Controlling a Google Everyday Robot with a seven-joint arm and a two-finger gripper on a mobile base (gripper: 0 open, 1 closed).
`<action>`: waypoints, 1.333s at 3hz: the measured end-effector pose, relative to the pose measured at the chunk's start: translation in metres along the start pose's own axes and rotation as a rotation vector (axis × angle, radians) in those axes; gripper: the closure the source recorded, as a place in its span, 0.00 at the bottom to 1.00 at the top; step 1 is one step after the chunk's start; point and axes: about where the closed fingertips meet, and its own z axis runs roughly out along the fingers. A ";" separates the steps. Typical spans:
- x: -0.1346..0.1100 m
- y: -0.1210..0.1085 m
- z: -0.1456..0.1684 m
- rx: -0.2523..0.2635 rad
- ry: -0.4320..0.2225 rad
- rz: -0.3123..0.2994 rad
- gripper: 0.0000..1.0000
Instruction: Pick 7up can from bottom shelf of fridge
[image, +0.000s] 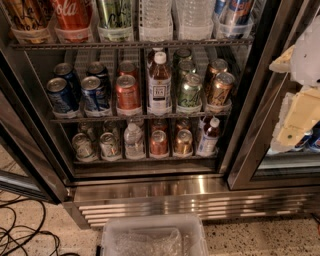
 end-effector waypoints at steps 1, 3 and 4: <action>0.000 0.000 0.000 0.000 0.000 0.000 0.00; 0.009 0.055 0.073 -0.077 -0.212 0.021 0.00; 0.000 0.102 0.120 -0.095 -0.371 0.016 0.00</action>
Offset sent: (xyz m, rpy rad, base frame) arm -0.0315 0.0121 -0.0834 0.2471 0.0265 0.0077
